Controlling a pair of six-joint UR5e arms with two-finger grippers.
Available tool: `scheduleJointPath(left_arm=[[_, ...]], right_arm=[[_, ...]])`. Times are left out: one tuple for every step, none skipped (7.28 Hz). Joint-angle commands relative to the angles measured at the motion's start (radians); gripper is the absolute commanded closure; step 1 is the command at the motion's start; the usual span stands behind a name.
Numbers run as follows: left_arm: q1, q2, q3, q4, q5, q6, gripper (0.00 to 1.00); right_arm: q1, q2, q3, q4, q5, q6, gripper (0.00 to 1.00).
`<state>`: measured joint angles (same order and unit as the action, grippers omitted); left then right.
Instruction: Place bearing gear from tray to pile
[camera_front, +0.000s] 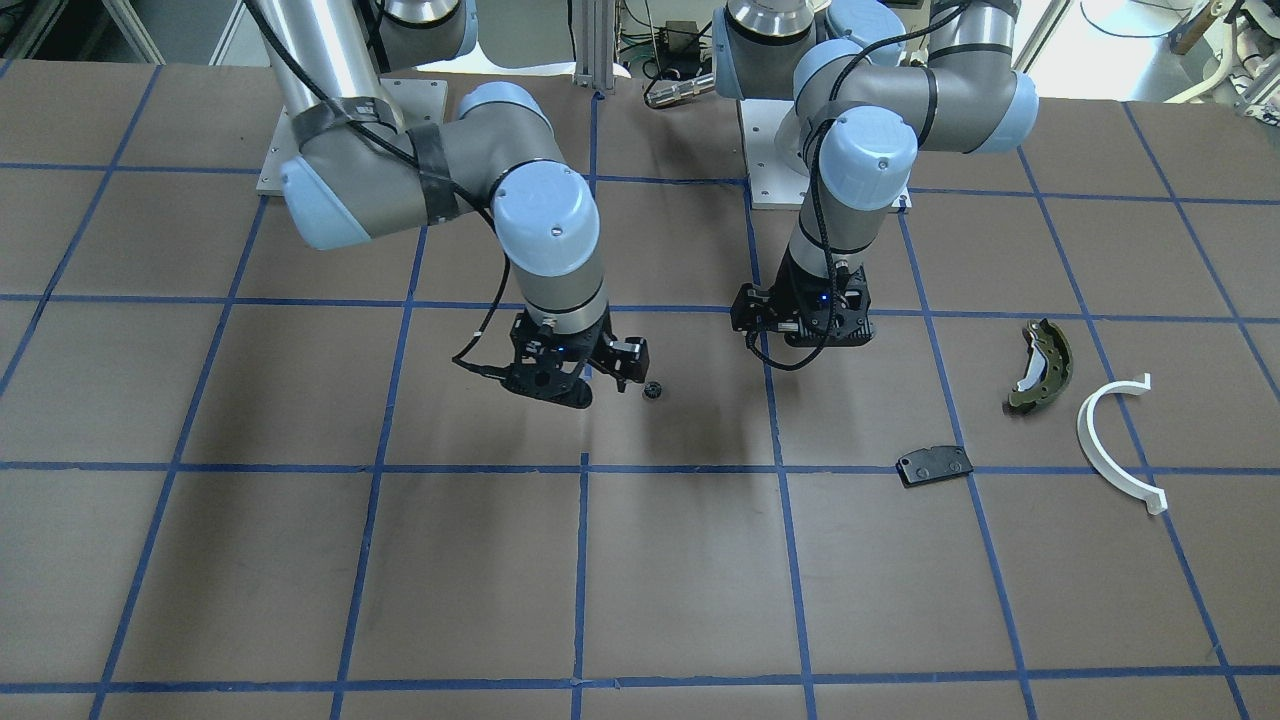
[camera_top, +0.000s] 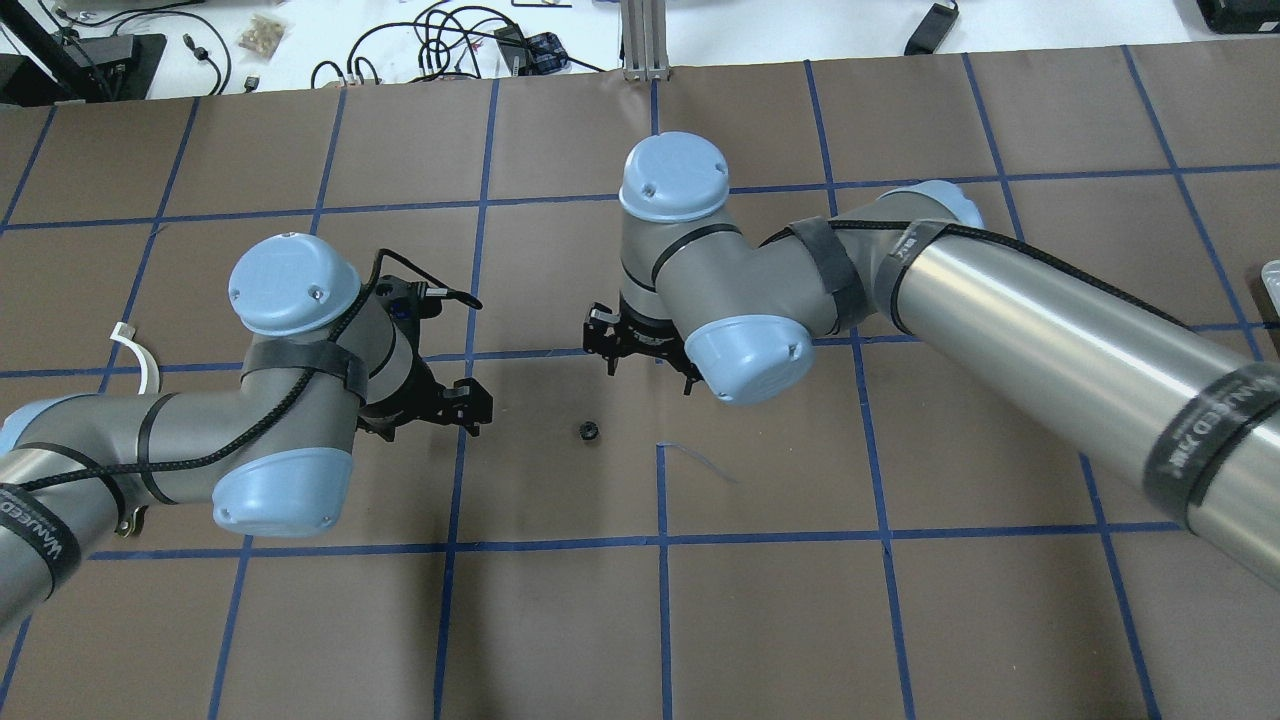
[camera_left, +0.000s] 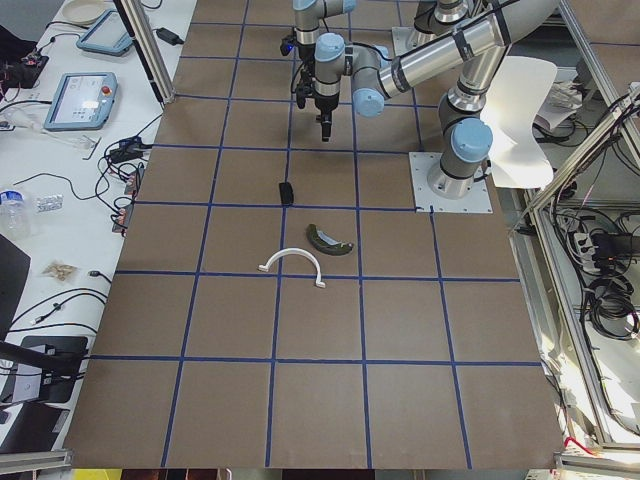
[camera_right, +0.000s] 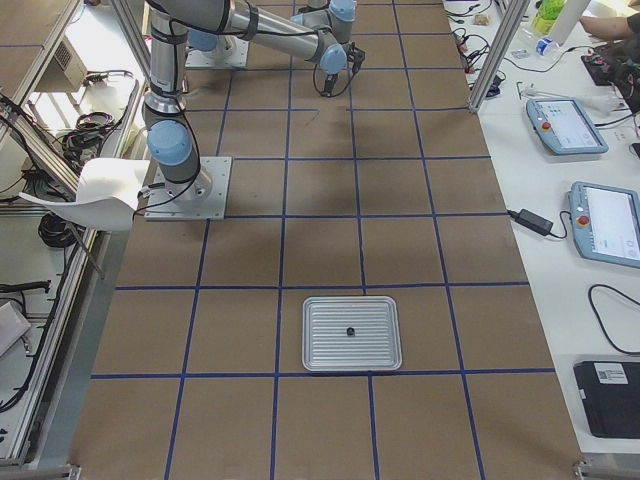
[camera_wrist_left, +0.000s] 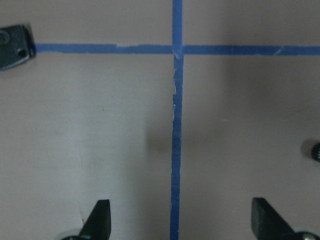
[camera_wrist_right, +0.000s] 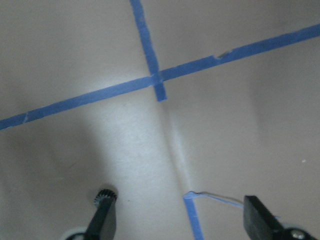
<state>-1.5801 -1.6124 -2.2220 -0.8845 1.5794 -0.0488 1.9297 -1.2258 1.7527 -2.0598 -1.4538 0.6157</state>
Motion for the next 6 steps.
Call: scheduleJointPath(left_arm=[[-0.029,-0.064,-0.005,0.039,-0.007,-0.084,0.0],[-0.091,-0.102,0.024,0.051,-0.007,-0.123,0.0],[-0.165,-0.154,0.075,0.055,-0.007,-0.231,0.0],[-0.24,-0.209,0.126,0.056,-0.007,-0.346,0.0],[-0.276,-0.252,0.152,0.061,-0.002,-0.382,0.0],[-0.285,-0.271,0.151,0.084,-0.004,-0.378,0.0]], right_arm=[[-0.171,-0.116,0.037,0.175,-0.035,-0.284,0.1],[-0.277,-0.167,0.051,0.22,-0.087,-0.436,0.1],[-0.398,-0.204,0.056,0.277,-0.111,-0.623,0.1],[-0.531,-0.222,0.053,0.291,-0.121,-0.757,0.1],[-0.666,-0.221,0.051,0.288,-0.125,-0.843,0.11],[-0.783,-0.213,0.041,0.27,-0.126,-1.067,0.11]])
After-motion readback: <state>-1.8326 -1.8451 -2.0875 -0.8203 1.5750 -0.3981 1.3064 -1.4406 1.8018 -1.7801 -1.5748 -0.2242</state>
